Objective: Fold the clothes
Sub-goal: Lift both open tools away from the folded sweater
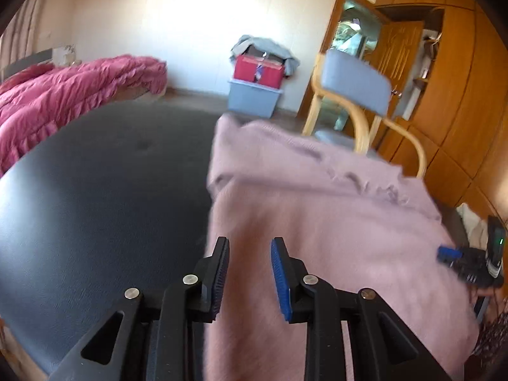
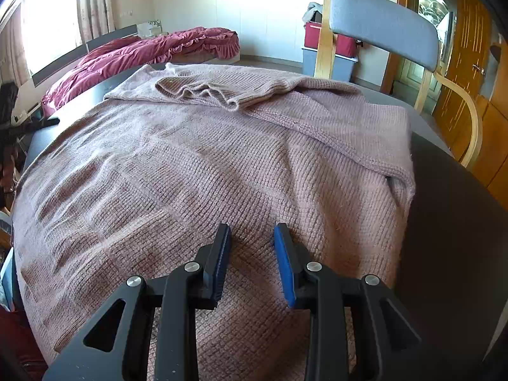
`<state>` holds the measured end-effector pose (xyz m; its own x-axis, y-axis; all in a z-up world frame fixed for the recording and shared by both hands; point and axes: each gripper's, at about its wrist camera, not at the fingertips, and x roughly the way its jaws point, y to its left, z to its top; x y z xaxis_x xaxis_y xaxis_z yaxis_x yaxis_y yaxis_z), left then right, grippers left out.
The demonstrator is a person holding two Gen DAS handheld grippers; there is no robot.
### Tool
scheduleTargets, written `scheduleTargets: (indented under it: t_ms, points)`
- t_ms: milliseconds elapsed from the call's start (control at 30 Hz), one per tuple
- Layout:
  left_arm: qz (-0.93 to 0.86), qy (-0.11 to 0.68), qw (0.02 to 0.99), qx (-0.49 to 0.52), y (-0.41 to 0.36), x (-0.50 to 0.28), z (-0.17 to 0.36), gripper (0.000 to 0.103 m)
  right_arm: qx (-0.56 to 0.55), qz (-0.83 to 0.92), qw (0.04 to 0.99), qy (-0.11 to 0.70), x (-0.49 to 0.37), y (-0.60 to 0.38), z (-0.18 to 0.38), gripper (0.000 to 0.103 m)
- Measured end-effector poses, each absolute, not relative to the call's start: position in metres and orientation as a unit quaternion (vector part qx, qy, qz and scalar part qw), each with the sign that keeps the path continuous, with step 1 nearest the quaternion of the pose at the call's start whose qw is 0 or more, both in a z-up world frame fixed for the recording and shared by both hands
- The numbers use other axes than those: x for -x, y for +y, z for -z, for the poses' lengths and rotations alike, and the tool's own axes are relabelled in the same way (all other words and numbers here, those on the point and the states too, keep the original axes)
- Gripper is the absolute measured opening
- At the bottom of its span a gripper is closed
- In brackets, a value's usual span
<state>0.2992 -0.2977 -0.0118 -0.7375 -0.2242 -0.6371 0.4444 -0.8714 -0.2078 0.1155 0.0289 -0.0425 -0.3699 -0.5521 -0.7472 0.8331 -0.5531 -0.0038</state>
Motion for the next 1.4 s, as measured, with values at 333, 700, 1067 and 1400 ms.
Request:
scheduleTargets:
  t_ms: [333, 700, 1067, 1400]
  points:
    - [0.873, 0.178, 0.213, -0.401, -0.328, -0.234, 0.053, 0.028, -0.358, 0.805, 0.43, 0.196, -0.115, 0.029, 0.043, 0.032]
    - [0.898, 0.171, 0.186, -0.361, -0.291, -0.284, 0.018, 0.028, -0.372, 0.803, 0.431, 0.176, -0.104, 0.042, 0.042, 0.032]
    - [0.893, 0.121, 0.212, -0.377, -0.278, -0.313, 0.047, 0.029, -0.394, 0.81, 0.398, 0.175, -0.1, 0.085, 0.041, 0.033]
    - [0.874, 0.258, 0.16, -0.381, -0.3, -0.383, 0.041, 0.03, -0.467, 0.777, 0.418, 0.069, -0.106, 0.145, 0.029, 0.036]
